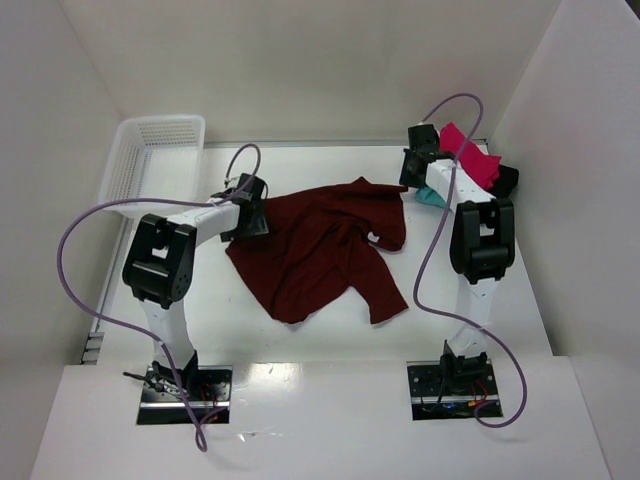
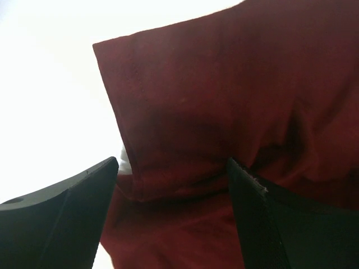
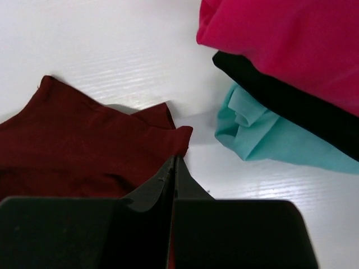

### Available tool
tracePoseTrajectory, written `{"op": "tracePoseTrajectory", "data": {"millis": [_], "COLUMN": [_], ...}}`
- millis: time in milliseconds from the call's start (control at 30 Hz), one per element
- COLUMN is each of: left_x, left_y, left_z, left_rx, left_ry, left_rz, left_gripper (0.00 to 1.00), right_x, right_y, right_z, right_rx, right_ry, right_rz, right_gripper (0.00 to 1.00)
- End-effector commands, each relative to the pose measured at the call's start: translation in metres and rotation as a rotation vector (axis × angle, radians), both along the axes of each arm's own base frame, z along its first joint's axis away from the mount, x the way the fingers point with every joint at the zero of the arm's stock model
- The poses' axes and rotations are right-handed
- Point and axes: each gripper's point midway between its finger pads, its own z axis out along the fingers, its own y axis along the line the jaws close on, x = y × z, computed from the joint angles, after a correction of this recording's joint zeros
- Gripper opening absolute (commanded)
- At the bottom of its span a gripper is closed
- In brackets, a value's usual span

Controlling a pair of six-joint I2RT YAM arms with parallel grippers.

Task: Fold and stack the t-shirts
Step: Flatten out the tshirt

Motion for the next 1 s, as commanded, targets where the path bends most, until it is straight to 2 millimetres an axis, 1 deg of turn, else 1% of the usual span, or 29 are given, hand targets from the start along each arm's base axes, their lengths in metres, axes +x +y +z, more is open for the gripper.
{"op": "tracePoseTrajectory", "data": {"millis": [0, 33, 67, 133, 167, 200, 267, 300, 333, 400, 433, 467, 500, 567, 633, 667, 700, 833, 867, 967], "left_x": [-0.038, -0.045, -0.051, -0.063, -0.065, -0.065, -0.057, -0.054, -0.043, -0.026, -0.018, -0.013, -0.004, 0.007, 0.014, 0.017, 0.022, 0.035, 0.04, 0.042], "left_y": [-0.021, -0.025, -0.027, -0.032, -0.031, -0.029, -0.026, -0.019, -0.011, -0.002, 0.006, 0.009, 0.01, 0.015, 0.016, 0.017, 0.021, 0.027, 0.026, 0.028], "left_z": [-0.016, -0.019, -0.02, -0.018, -0.015, -0.008, 0.007, 0.009, 0.017, 0.026, 0.028, 0.027, 0.032, 0.036, 0.035, 0.035, 0.037, 0.022, 0.024, 0.011], "left_rx": [-0.002, -0.009, -0.012, -0.022, -0.025, -0.022, -0.017, -0.018, -0.023, -0.016, -0.008, -0.004, -0.008, -0.022, -0.042, -0.062, -0.07, -0.077, -0.079, -0.064], "left_ry": [0.129, 0.147, 0.159, 0.174, 0.166, 0.148, 0.096, 0.09, 0.06, 0.021, 0.008, 0.01, -0.007, -0.026, -0.042, -0.049, -0.067, -0.061, -0.069, -0.046], "left_rz": [-0.072, -0.081, -0.081, -0.093, -0.081, -0.068, -0.048, -0.032, -0.018, -0.006, 0.006, 0.01, 0.018, 0.028, 0.034, 0.037, 0.047, 0.066, 0.066, 0.072], "left_gripper": [0.86, 0.86, 0.86, 0.86, 0.86, 0.86, 0.89, 0.89, 0.89, 0.89, 0.89, 0.89, 0.89, 0.89, 0.89, 0.89, 0.89, 0.88, 0.87, 0.85], "right_x": [-0.001, -0.003, -0.006, -0.011, -0.013, -0.016, -0.016, -0.016, -0.016, -0.016, -0.016, -0.015, -0.014, -0.014, -0.014, -0.016, -0.016, -0.016, -0.016, -0.016], "right_y": [-0.008, -0.009, -0.009, -0.017, -0.018, -0.023, -0.026, -0.028, -0.027, -0.026, -0.024, -0.024, -0.024, -0.024, -0.024, -0.023, -0.023, -0.021, -0.021, -0.021], "right_z": [0.043, 0.047, 0.047, 0.05, 0.051, 0.049, 0.047, 0.047, 0.047, 0.047, 0.047, 0.047, 0.049, 0.049, 0.049, 0.045, 0.045, 0.042, 0.042, 0.042], "right_rx": [0.003, 0.001, 0.001, -0.006, -0.006, -0.005, 0.002, 0.009, 0.014, 0.022, 0.029, 0.03, 0.03, 0.03, 0.03, 0.035, 0.036, 0.043, 0.043, 0.043], "right_ry": [-0.105, -0.113, -0.11, -0.114, -0.117, -0.113, -0.112, -0.111, -0.111, -0.112, -0.111, -0.112, -0.12, -0.12, -0.12, -0.112, -0.11, -0.109, -0.109, -0.109], "right_rz": [-0.033, -0.035, -0.035, -0.052, -0.055, -0.062, -0.065, -0.065, -0.06, -0.065, -0.058, -0.058, -0.058, -0.058, -0.058, -0.052, -0.051, -0.045, -0.045, -0.045], "right_gripper": [0.0, 0.0, 0.0, 0.0, 0.0, 0.0, 0.0, 0.0, 0.0, 0.0, 0.0, 0.0, 0.0, 0.0, 0.0, 0.0, 0.0, 0.0, 0.0, 0.0]}}
